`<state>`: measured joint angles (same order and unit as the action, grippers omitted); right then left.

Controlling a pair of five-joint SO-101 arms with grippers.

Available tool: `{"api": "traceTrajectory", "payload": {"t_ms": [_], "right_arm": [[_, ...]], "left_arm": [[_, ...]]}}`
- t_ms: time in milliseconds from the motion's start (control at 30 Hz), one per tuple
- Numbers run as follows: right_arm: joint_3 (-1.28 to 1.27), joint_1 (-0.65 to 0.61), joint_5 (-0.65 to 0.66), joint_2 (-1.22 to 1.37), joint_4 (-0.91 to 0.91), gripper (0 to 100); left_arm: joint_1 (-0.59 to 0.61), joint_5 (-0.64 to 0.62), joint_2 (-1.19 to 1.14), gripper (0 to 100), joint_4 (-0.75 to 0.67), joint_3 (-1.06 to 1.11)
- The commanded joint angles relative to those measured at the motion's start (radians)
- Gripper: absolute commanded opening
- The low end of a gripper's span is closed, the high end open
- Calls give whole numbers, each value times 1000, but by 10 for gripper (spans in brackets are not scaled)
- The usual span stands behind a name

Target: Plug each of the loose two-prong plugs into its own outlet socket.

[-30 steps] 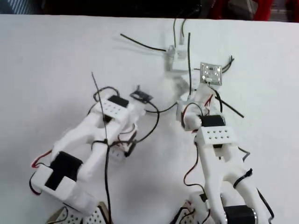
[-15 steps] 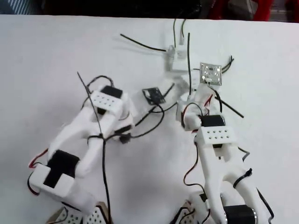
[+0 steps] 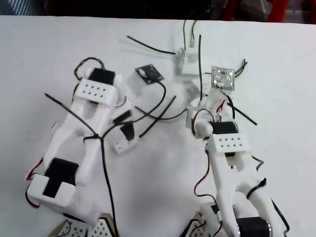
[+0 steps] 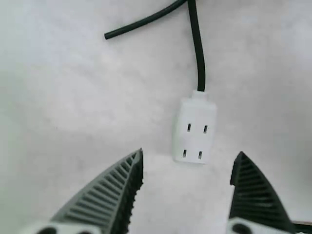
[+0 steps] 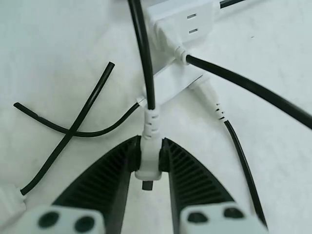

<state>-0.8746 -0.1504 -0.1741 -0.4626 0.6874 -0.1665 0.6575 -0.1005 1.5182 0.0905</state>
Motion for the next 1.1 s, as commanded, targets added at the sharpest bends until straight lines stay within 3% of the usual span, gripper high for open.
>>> {"api": "traceTrajectory", "payload": {"t_ms": [0,167,533,800,867,967,1067], "right_arm": [[6,13,0,-31,-21,17],[6,13,2,-31,-21,17],[0,10,2,-31,-21,17],[-3,8,2,-31,-21,17],[-3,10,2,-31,-21,17],[-3,12,2,-31,-21,17],[-3,7,2,-31,-21,17]], "left_arm": [[4,-17,16,282,94,-83],[5,29,8,283,15,23],[5,20,7,284,-370,341],[7,15,7,275,-456,405],[7,14,5,235,-454,405],[2,-58,5,169,-468,402],[13,-172,5,192,-508,404]]}}
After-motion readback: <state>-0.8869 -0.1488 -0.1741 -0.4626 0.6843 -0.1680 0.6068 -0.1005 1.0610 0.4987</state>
